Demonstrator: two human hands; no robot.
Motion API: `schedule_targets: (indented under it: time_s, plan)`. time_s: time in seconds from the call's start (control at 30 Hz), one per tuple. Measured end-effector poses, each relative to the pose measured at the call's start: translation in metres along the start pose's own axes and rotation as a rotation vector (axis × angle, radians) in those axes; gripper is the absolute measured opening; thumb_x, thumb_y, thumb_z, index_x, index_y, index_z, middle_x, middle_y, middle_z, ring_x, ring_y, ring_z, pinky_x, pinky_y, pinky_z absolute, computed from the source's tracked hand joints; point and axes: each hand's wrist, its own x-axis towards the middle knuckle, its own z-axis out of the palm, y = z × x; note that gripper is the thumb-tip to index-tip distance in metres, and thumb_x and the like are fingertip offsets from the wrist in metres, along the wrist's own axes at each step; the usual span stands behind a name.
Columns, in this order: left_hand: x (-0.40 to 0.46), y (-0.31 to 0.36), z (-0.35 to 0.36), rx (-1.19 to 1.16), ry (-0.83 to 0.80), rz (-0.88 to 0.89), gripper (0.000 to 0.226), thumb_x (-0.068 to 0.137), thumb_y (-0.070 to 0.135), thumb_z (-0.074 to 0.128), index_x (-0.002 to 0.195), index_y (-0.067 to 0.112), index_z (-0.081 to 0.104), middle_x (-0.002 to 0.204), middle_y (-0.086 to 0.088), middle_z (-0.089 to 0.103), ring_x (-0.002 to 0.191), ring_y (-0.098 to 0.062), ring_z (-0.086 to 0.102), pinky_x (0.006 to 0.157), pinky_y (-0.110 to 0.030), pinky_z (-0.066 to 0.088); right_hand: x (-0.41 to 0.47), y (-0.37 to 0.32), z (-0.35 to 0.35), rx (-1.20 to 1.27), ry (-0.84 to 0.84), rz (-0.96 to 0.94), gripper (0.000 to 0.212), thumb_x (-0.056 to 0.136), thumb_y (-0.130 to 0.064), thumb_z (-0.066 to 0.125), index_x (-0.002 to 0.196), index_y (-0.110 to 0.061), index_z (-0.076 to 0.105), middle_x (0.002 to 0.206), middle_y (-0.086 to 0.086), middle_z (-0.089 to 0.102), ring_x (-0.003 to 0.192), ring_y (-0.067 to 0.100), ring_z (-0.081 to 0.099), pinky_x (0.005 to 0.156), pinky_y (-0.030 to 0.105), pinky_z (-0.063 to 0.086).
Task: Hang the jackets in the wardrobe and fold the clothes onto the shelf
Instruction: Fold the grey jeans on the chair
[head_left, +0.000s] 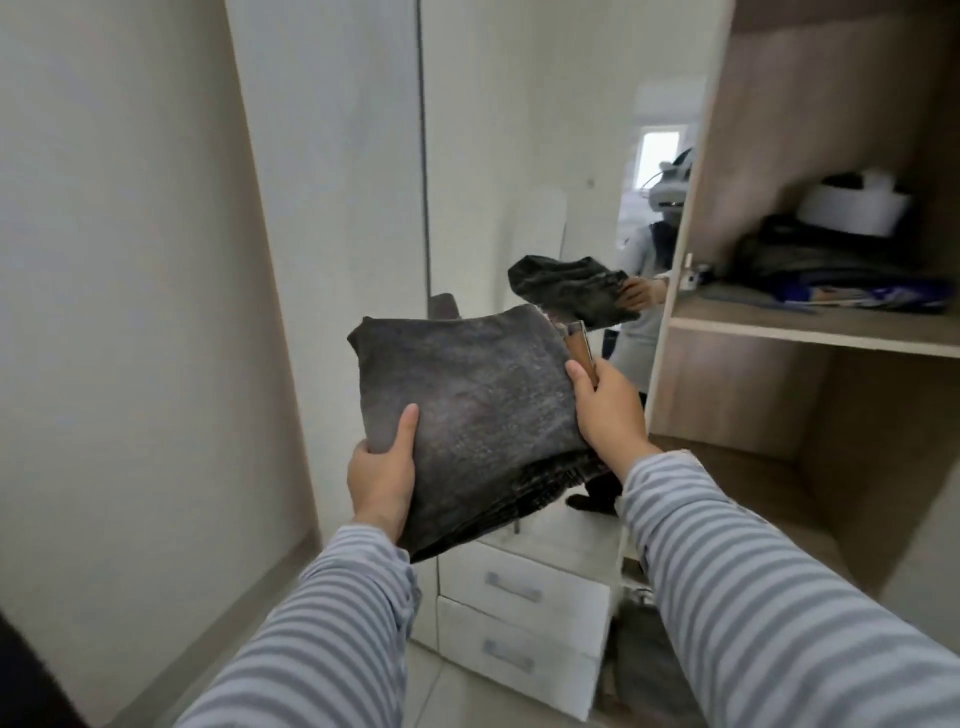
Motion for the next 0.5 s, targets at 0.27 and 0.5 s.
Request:
schedule_targets:
  time_s: [0.27, 0.5]
  plan:
    - [-0.087, -0.023, 0.181, 0.094, -0.278, 0.006, 0.078, 0.068, 0.072, 0.064, 0.118, 0.013, 0.061, 0.109, 0.002, 0.062, 0.099, -0.024, 0.058, 0.091, -0.029, 0.042, 0.002, 0.136, -0.166, -0.115, 0.188, 0.167, 0.030, 0.100, -0.039, 0.040, 0.099, -0.016, 0.060, 0.094, 0.005, 0.061, 0.094, 0.029, 0.058, 0.076, 0.032, 0.039]
    - [-0.121, -0.058, 0.293, 0.228, -0.466, 0.019, 0.076, 0.067, 0.075, 0.061, 0.112, 0.014, 0.063, 0.109, -0.003, 0.067, 0.102, -0.026, 0.062, 0.094, -0.035, 0.047, 0.010, 0.229, -0.241, -0.172, 0.290, 0.328, 0.039, 0.100, -0.040, 0.040, 0.112, -0.009, 0.060, 0.110, 0.016, 0.065, 0.103, 0.037, 0.059, 0.082, 0.036, 0.042]
